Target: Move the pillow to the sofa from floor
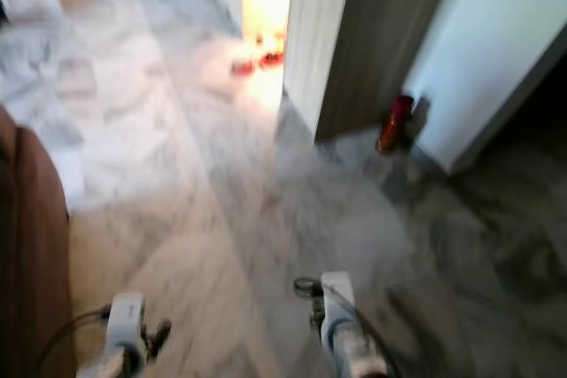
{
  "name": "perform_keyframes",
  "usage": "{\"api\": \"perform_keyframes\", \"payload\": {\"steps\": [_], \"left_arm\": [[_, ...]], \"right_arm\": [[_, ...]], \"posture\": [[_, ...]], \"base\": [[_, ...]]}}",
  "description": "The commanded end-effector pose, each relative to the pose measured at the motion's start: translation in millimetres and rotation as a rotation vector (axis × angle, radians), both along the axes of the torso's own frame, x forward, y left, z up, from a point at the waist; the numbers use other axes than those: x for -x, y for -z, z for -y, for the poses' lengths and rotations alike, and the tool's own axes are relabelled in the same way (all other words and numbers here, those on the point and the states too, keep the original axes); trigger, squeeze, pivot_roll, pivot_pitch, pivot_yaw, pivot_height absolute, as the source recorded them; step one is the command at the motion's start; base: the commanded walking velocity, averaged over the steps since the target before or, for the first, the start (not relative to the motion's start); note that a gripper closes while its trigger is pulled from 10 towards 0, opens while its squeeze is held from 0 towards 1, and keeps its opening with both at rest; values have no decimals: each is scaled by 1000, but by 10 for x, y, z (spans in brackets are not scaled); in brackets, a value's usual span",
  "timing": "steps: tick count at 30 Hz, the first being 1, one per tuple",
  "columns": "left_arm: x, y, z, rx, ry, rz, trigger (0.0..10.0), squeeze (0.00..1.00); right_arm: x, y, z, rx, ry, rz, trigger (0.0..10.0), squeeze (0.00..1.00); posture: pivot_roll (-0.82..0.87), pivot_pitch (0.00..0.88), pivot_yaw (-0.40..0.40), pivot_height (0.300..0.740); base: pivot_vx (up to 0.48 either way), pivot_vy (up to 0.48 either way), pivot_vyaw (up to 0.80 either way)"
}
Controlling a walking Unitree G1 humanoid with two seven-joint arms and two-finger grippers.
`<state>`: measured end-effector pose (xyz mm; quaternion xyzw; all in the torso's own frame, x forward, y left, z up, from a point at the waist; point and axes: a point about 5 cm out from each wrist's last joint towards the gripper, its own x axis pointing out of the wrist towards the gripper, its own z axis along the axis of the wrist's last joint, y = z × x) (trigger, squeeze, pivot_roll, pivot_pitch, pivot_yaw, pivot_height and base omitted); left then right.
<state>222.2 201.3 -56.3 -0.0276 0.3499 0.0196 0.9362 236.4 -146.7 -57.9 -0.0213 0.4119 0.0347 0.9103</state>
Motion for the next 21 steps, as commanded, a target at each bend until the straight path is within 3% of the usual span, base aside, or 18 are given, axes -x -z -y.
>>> {"api": "perform_keyframes", "payload": {"steps": [1,21], "left_arm": [[80,60,35,12,11,-38,10000,0],[154,105,12,26,14,-77,10000,0]], "right_arm": [[80,50,82,16,13,-27,10000,0],[76,48,87,17,10,-31,10000,0]], "posture": [[122,95,-54,718],[124,102,-57,718]], "base": [[0,0,0],[0,0,0]]}}
